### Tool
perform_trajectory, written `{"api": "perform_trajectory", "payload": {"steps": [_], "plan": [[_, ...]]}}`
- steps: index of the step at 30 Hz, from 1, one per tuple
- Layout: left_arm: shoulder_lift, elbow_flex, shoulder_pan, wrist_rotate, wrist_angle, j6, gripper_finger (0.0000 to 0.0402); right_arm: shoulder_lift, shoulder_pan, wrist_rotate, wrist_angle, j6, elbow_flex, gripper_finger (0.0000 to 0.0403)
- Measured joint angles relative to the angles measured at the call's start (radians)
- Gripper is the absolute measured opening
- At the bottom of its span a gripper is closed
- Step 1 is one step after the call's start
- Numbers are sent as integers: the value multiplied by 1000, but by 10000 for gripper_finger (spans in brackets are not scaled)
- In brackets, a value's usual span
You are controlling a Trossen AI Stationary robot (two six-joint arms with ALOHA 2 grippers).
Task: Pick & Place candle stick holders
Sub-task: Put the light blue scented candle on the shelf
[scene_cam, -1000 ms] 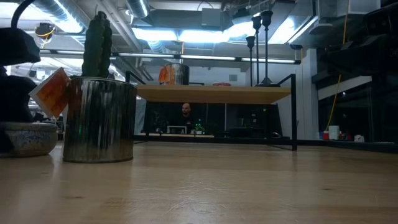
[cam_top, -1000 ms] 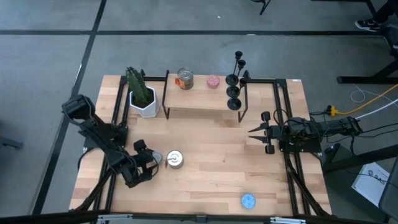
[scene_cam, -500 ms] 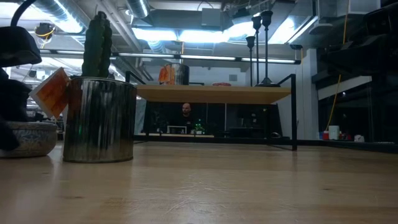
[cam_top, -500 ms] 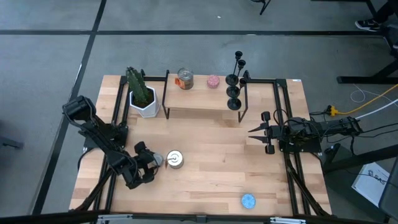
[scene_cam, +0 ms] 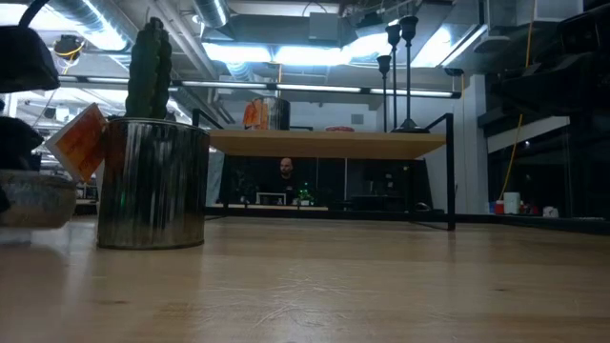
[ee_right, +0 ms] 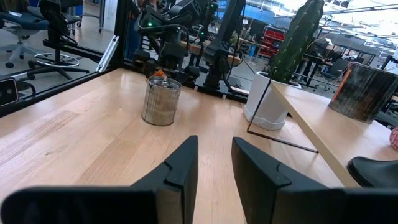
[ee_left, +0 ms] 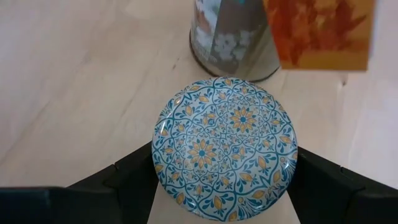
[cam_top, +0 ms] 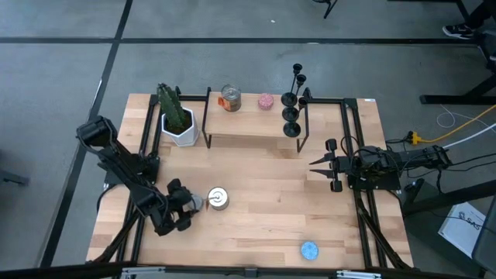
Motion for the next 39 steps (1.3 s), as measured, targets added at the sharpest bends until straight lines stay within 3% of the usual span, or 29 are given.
{"api": "perform_trajectory", "payload": {"steps": [17, 28, 39], "plan": [[-86, 5, 0, -46, -3, 14, 286, 0, 0, 0, 0, 0, 0, 100], [-136, 120, 29, -191, -8, 242, 286, 0, 0, 0, 0, 0, 0, 100], [-166, 255, 204, -123, -1, 504, 286, 0, 0, 0, 0, 0, 0, 100]]}}
